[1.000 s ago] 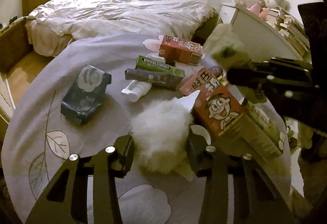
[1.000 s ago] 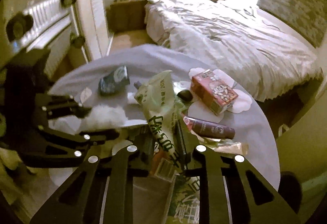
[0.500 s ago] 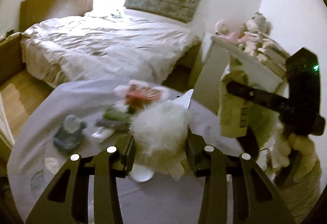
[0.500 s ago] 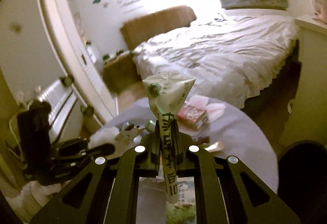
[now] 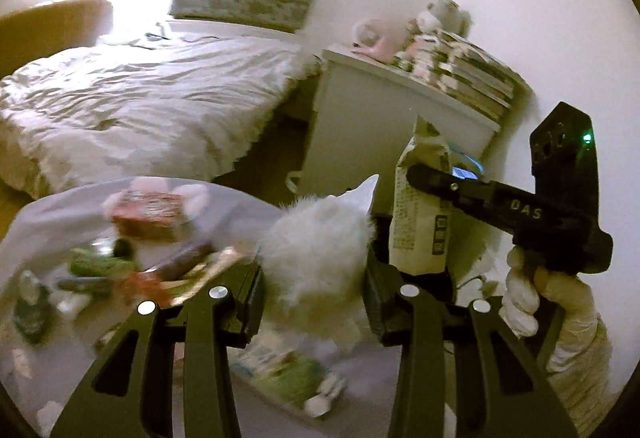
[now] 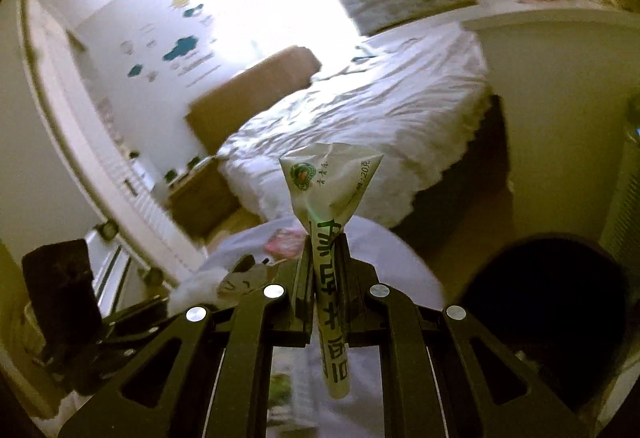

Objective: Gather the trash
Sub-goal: 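Grasp the white fluffy tissue with the left gripper while the right grasps the white snack wrapper, then move both items over the black bin and open both grippers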

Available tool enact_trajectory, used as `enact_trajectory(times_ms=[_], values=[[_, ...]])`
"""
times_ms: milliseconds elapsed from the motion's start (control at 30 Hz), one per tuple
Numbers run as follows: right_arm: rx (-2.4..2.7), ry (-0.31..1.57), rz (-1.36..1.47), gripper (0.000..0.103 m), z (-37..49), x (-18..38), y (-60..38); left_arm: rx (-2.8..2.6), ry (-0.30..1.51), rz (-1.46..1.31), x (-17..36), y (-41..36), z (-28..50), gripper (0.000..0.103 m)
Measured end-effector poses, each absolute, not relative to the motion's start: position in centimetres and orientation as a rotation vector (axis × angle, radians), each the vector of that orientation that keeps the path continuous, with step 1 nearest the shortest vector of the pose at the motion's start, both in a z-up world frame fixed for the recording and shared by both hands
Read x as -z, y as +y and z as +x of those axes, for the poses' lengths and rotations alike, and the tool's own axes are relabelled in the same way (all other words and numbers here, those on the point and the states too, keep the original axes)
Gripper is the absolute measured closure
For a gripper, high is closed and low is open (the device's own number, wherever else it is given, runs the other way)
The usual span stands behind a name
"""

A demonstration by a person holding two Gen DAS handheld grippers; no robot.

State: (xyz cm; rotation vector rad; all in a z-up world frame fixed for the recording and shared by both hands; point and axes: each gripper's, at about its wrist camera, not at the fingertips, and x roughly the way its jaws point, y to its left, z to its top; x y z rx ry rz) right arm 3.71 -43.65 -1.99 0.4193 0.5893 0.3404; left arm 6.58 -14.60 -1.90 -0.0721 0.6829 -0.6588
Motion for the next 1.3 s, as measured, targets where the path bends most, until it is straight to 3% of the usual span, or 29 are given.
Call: enact_trajectory(times_ms=[467, 1067, 1100, 1133, 1167, 1233, 1300], values=[[-0.118, 0.673, 0.533, 0.092, 2.8, 8.5, -53.0, 0.811, 0.776, -0.095, 5.3, -24.3, 9.3, 0.062], [0.008, 0.751, 0.565, 0.091, 3.3, 13.4, -56.3, 0.834, 0.787, 0.012, 6.5, -30.3, 9.5, 0.059], [0.018, 0.758, 0.567, 0.089, 3.3, 13.6, -56.5, 0.828, 0.779, 0.019, 6.4, -30.4, 9.4, 0.056], [0.026, 0.762, 0.567, 0.081, 3.3, 13.7, -56.8, 0.820, 0.774, 0.025, 6.3, -30.5, 9.3, 0.049], [0.036, 0.764, 0.569, 0.064, 3.1, 13.7, -56.9, 0.815, 0.766, 0.030, 6.1, -30.5, 9.1, 0.045], [0.055, 0.750, 0.595, 0.043, 2.5, 13.7, -57.1, 0.802, 0.742, 0.034, 5.6, -30.5, 8.8, 0.023], [0.059, 0.741, 0.604, 0.040, 2.2, 13.6, -57.3, 0.787, 0.704, 0.044, 4.8, -30.1, 8.2, 0.018]])
